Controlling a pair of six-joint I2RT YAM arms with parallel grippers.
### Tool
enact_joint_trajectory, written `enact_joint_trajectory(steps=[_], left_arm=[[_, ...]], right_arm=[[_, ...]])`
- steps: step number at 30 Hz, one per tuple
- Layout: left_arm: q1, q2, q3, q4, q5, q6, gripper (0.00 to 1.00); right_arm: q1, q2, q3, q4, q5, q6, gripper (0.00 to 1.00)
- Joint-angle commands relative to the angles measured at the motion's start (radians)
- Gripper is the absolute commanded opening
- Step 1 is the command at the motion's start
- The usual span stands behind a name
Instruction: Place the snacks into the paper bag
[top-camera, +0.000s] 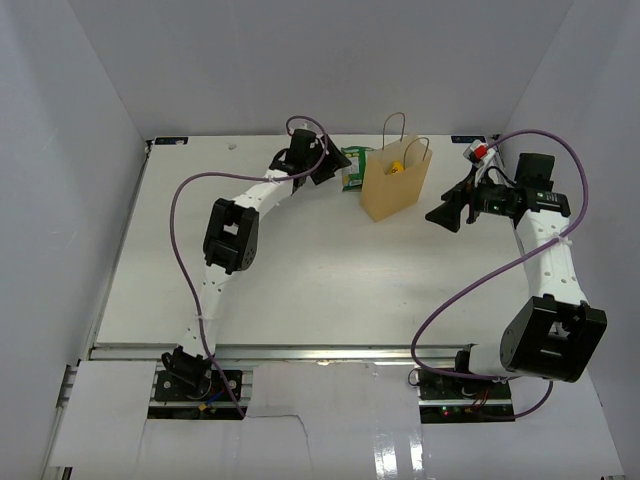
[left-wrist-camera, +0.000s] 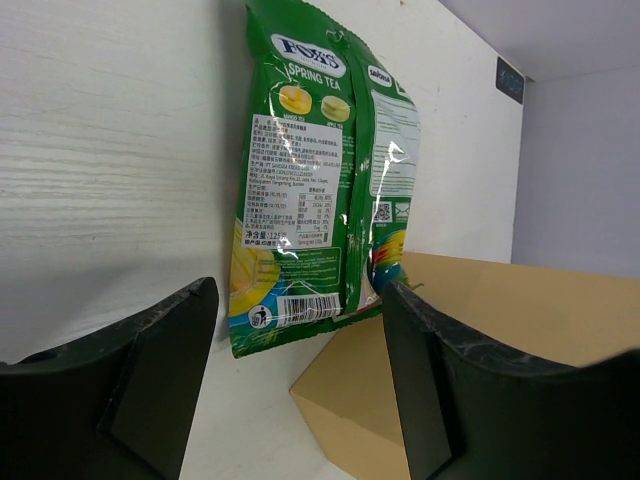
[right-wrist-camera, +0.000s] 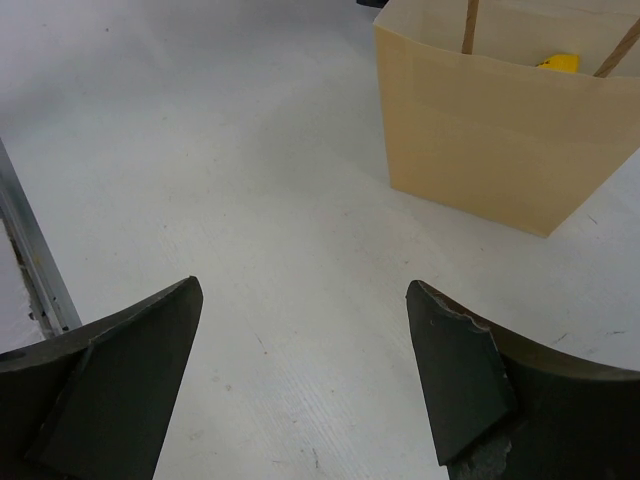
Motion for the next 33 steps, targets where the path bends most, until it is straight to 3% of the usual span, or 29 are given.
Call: enact_joint_trajectory(steps=[1, 17, 33], left_arm=[[-0.031, 0.003, 0.05, -0.021, -0.074, 0.054, 0.77], [-0.085, 0.055, 0.1, -0.079, -0.198, 0.119, 0.75], [-0.123, 0.095, 0.1, -0.196, -0.245, 0.214, 0.59]], right_arm=[[-0.005, -0.018, -0.012, 0.035, -0.021, 0.033, 0.89], [-0.005, -0.043, -0.053, 0.059, -0.038, 0.051, 0.89], [-0.01, -0.043, -0.049, 0.062, -0.047, 0.059, 0.89]])
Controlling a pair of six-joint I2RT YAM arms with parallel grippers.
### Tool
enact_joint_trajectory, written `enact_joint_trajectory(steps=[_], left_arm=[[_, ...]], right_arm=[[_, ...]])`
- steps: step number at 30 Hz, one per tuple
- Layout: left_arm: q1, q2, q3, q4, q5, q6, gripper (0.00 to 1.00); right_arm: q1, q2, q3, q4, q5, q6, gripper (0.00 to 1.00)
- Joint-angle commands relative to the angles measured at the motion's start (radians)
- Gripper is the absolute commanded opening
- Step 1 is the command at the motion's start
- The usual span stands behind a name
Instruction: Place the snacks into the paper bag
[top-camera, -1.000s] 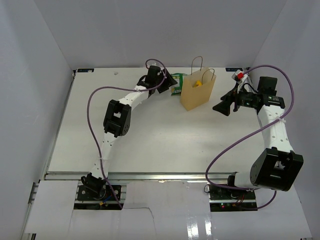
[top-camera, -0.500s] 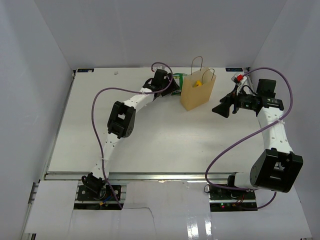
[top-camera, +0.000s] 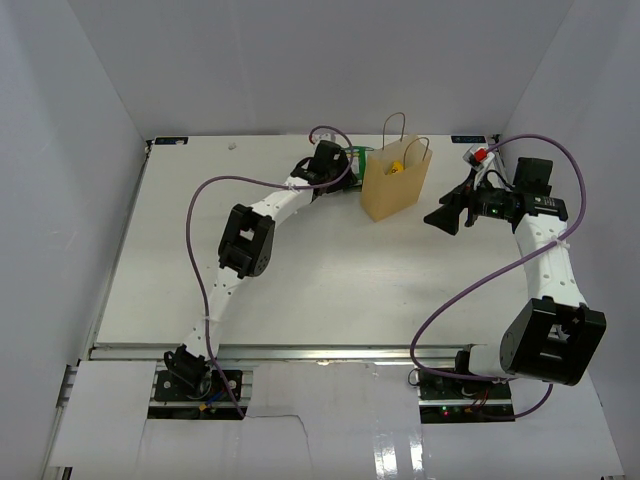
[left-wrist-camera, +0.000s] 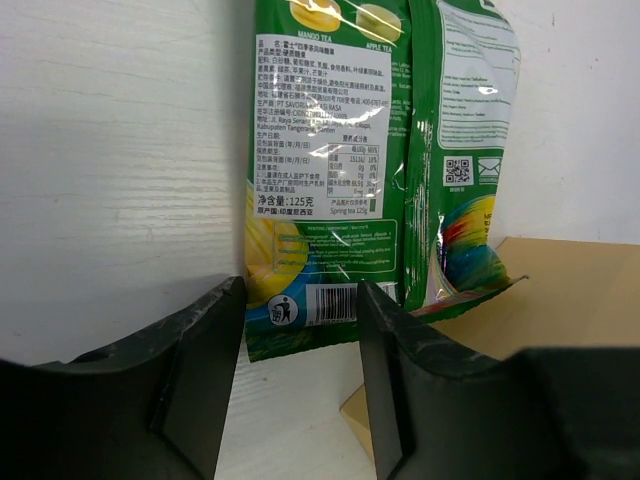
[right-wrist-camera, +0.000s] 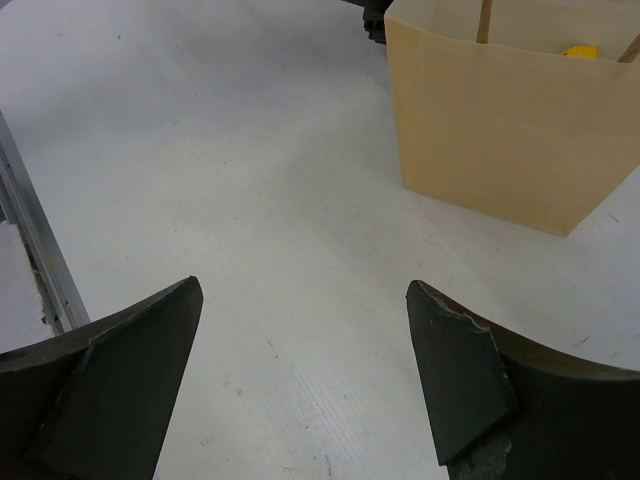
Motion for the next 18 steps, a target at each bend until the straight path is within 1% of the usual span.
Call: enact_joint_trajectory(steps=[1, 2, 5, 6, 9, 10, 12, 13, 16, 17, 18], left_arm=[[-0.015, 0.016, 0.002, -0.072, -0.01, 0.035, 0.58], [-0.015, 0.016, 0.0, -0.072, -0.005, 0.036, 0.56], [-0.02, 0.027, 0.01, -0.064, 0.019, 0.039, 0.54], [-0.02, 0.036, 0.011, -0.058, 0.074, 0.038, 0.54], [-0.021, 0.041, 0.013, -0.058, 0.088, 0.033, 0.5], [-0.021, 0.036, 0.011, -0.06, 0.085, 0.032, 0.46], [-0.021, 0.03, -0.006, -0.06, 0.079, 0.032, 0.42], [-0.021, 0.026, -0.01, -0.06, 0.075, 0.033, 0.36], [-0.02, 0.018, -0.023, -0.06, 0.073, 0.032, 0.27], [-0.018, 0.015, -0.024, -0.06, 0.074, 0.03, 0.22], [-0.015, 0.012, -0.033, -0.06, 0.074, 0.023, 0.19]], right_arm=[[-0.011, -0.026, 0.006, 0.017, -0.031, 0.014, 0.89], [-0.011, -0.026, 0.006, 0.017, -0.032, 0.014, 0.89], [-0.013, -0.026, 0.007, 0.017, -0.032, 0.015, 0.89], [-0.013, -0.026, 0.007, 0.017, -0.032, 0.015, 0.89], [-0.016, -0.026, 0.006, 0.017, -0.032, 0.015, 0.89], [-0.016, -0.026, 0.007, 0.017, -0.032, 0.015, 0.89], [-0.016, -0.026, 0.007, 0.017, -0.032, 0.017, 0.89], [-0.016, -0.028, 0.007, 0.017, -0.031, 0.017, 0.89], [-0.016, -0.026, 0.007, 0.017, -0.031, 0.017, 0.89], [-0.017, -0.026, 0.009, 0.017, -0.032, 0.018, 0.89], [-0.017, -0.028, 0.009, 0.018, -0.031, 0.018, 0.89]])
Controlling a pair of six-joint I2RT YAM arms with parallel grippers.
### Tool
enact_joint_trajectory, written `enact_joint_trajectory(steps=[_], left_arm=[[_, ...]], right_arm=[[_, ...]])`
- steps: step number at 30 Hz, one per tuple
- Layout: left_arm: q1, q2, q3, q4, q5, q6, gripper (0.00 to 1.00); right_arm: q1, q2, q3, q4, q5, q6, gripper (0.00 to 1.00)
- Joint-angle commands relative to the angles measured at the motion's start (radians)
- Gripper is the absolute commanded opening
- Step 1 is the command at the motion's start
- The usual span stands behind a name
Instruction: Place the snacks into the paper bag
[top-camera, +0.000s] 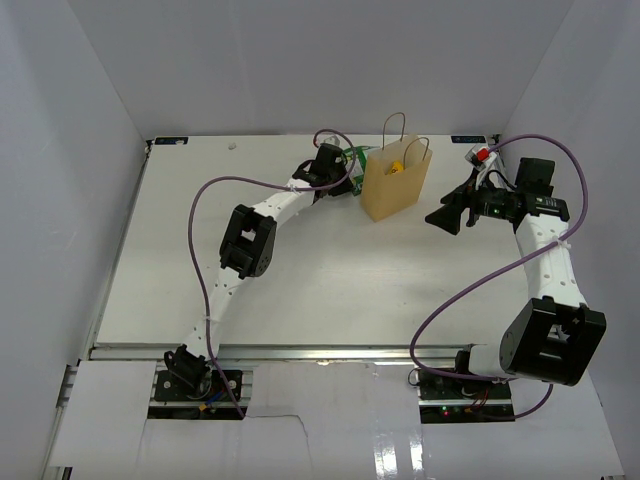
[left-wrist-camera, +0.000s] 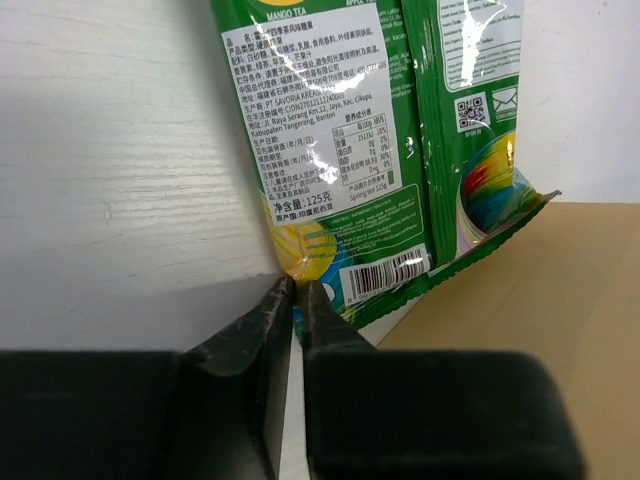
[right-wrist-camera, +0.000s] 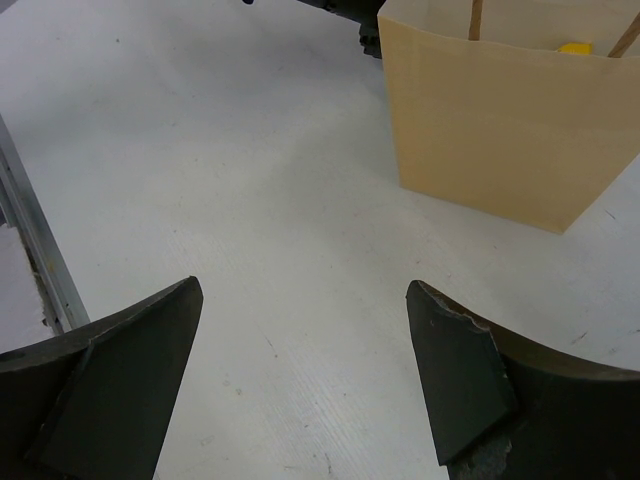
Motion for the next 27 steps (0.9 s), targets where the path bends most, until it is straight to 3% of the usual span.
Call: enact_joint_trajectory(steps=[1, 5, 13, 27], left_arm=[[-0.002, -0.002, -0.034, -0.046, 0.017, -0.002, 0.15], [0.011, -0.028, -0.077, -0.039, 0.025, -0.022, 0.0], [0.06, -0.163, -0.271, 0.026, 0.008, -0.022, 0.0], [0.133, -0.583, -0.977, 0.251, 0.091, 0.107, 0.0]], right_arm=[[-0.006, -0.028, 0.01, 0.017, -0.023, 0.015, 0.89], [-0.007, -0.031, 0.009, 0.015, -0.023, 0.015, 0.89], [-0.007, -0.038, 0.007, 0.015, -0.025, 0.015, 0.89], [-0.006, -0.043, 0.012, 0.015, -0.029, 0.017, 0.89]])
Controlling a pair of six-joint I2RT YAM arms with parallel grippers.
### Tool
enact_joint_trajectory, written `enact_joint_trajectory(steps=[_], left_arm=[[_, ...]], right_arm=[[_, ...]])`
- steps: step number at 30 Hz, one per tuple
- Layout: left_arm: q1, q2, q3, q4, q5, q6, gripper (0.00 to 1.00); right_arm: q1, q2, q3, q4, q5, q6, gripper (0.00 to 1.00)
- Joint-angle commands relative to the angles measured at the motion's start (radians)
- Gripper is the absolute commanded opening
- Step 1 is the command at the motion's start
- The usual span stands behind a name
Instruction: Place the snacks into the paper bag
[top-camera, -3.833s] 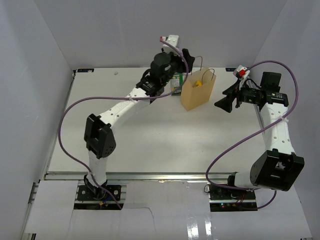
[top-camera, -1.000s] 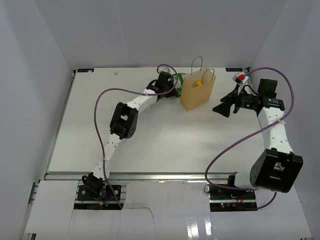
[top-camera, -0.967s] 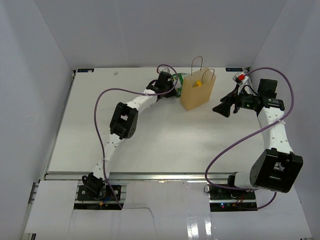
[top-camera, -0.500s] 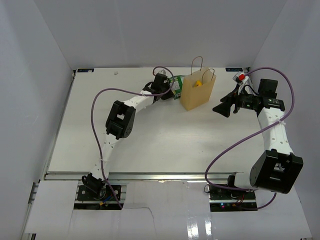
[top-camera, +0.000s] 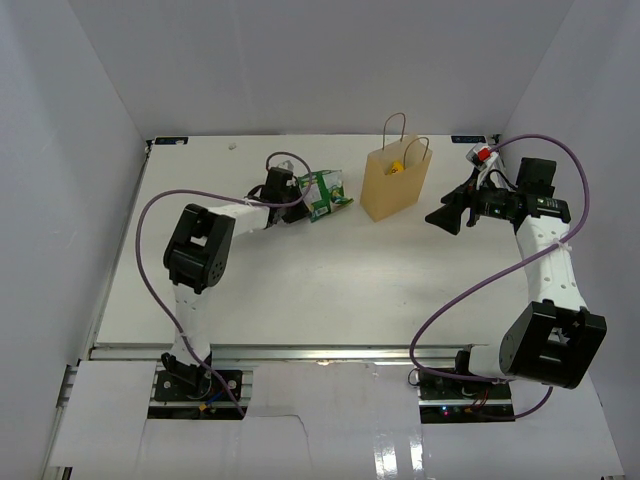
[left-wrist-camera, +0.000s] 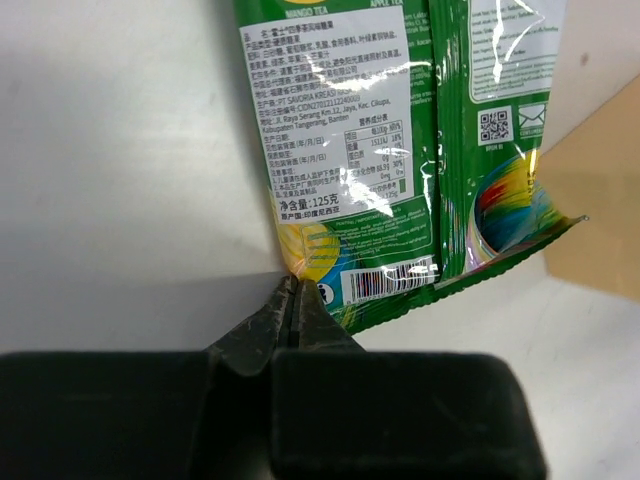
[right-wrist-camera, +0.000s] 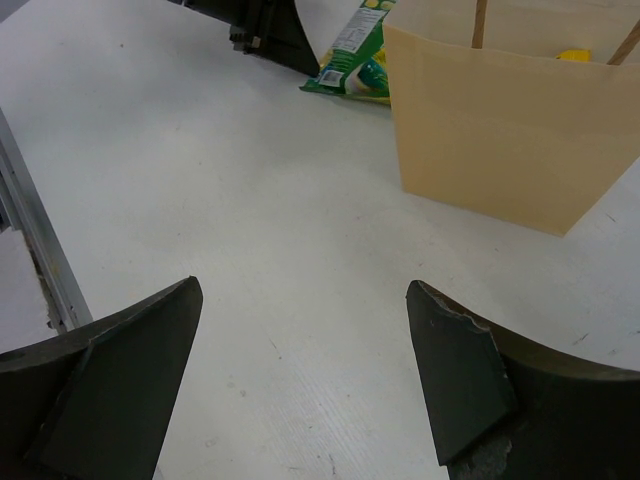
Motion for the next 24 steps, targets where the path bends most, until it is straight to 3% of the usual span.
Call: enact_joint_trajectory(steps=[1, 4, 7, 11, 12, 14, 16, 24], left_arm=[[0.003, -0.104, -0.137, -0.004, 0.034, 0.087, 0.0], [0.003, -0.172, -0.203, 0.01, 0.061, 0.103, 0.0], [0.007, -0.227, -0.217, -0.005, 0.054, 0.083, 0.11], [0.032, -0.278, -0.217, -0.039, 0.035, 0.002, 0.47], [0.036, -0.288, -0.223, -0.037, 0.035, -0.017, 0.65], [0.052, -0.308, -0.229, -0.029, 0.044, -0.061, 0.75], [0.061, -0.298, -0.219, -0.019, 0.078, -0.086, 0.81], [0.073, -0.123, 0.008, -0.13, 0.12, -0.149, 0.83]], right_arm=[[-0.007, -0.026, 0.015, 0.015, -0.026, 0.003, 0.89], [-0.006, -0.026, 0.013, 0.017, -0.032, 0.011, 0.89], [-0.004, -0.023, 0.013, 0.023, -0.037, 0.019, 0.89], [-0.002, -0.02, 0.019, 0.027, -0.038, 0.023, 0.9], [-0.002, -0.02, 0.019, 0.026, -0.04, 0.025, 0.91], [-0.001, -0.02, 0.018, 0.026, -0.038, 0.025, 0.91], [-0.001, -0.02, 0.016, 0.027, -0.037, 0.026, 0.91], [0.005, -0.02, 0.019, 0.032, -0.038, 0.033, 0.91]])
